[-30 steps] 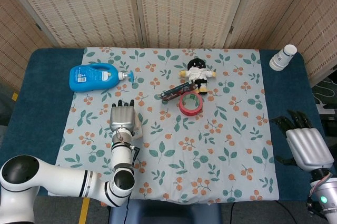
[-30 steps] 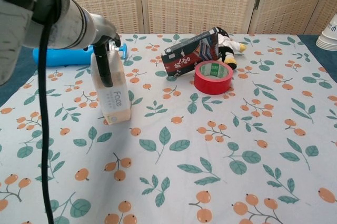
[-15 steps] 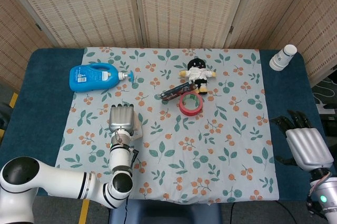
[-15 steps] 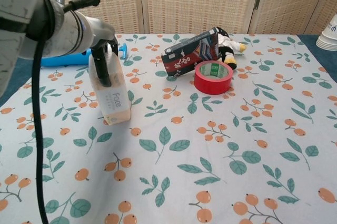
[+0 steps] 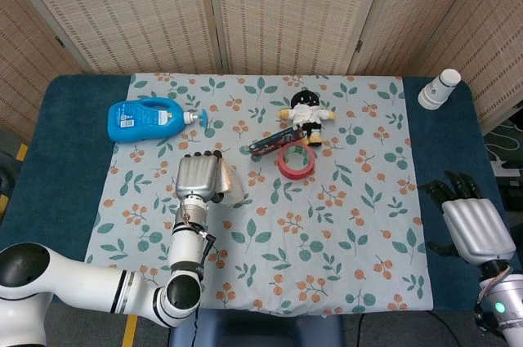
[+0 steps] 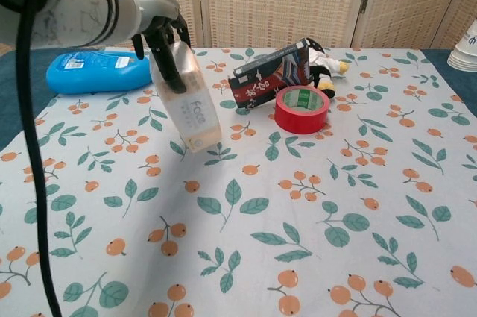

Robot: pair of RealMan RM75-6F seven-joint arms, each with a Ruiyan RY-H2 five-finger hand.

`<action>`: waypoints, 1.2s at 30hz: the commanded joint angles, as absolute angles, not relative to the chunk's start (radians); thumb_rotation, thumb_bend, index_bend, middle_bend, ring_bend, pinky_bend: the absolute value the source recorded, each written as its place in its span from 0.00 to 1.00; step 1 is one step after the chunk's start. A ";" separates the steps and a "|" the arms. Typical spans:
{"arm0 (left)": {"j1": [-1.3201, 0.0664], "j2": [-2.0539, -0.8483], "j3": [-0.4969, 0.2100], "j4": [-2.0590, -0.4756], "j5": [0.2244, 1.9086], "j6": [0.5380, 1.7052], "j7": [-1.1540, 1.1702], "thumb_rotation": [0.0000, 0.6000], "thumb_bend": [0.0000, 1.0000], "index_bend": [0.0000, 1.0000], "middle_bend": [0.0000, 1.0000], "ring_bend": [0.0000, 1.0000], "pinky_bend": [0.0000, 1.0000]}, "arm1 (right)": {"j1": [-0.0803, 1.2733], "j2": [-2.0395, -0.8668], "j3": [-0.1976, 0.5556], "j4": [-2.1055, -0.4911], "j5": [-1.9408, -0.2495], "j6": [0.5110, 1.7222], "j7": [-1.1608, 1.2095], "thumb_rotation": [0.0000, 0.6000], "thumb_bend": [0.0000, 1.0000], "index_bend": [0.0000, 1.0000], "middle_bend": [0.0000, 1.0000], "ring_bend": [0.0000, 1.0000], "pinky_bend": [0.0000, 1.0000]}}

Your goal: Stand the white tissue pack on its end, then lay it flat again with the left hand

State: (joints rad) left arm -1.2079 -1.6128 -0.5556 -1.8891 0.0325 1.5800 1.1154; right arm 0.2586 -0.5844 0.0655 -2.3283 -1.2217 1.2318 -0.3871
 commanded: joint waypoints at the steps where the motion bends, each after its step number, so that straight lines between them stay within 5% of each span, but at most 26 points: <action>1: -1.140 -1.598 -0.553 -1.939 0.174 1.550 0.947 1.00 0.28 0.39 0.46 0.26 0.28 | 0.258 -0.585 0.065 -2.329 -1.223 1.234 -0.388 1.00 0.06 0.20 0.17 0.00 0.00; 12: -0.866 -1.512 -0.405 -1.936 0.606 1.304 0.390 1.00 0.27 0.40 0.47 0.27 0.29 | 0.263 -0.596 0.062 -2.327 -1.213 1.229 -0.409 1.00 0.05 0.20 0.17 0.00 0.00; 17: -0.819 -1.486 -0.392 -1.927 0.662 1.237 0.272 1.00 0.27 0.41 0.49 0.28 0.33 | 0.265 -0.599 0.061 -2.327 -1.208 1.227 -0.416 1.00 0.05 0.20 0.17 0.00 0.00; 25: -0.682 -1.398 -0.396 -1.882 0.741 0.958 -0.152 1.00 0.27 0.44 0.53 0.31 0.36 | 0.270 -0.618 0.056 -2.327 -1.200 1.230 -0.449 1.00 0.06 0.20 0.17 0.00 0.00; 31: -0.619 -1.446 -0.376 -1.831 0.879 0.983 -0.285 1.00 0.27 0.47 0.55 0.33 0.37 | 0.272 -0.621 0.055 -2.326 -1.197 1.231 -0.453 1.00 0.06 0.20 0.17 0.00 0.00; 36: -0.548 -1.580 -0.303 -1.703 1.091 1.162 -0.337 1.00 0.27 0.49 0.57 0.34 0.37 | 0.273 -0.623 0.054 -2.327 -1.194 1.232 -0.457 1.00 0.06 0.20 0.17 0.00 0.00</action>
State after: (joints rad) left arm -0.6058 -1.4880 -0.3553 -1.7984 0.9659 1.0442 -0.2914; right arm 0.2727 -0.6225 0.0538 -2.3266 -1.1944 1.2317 -0.4564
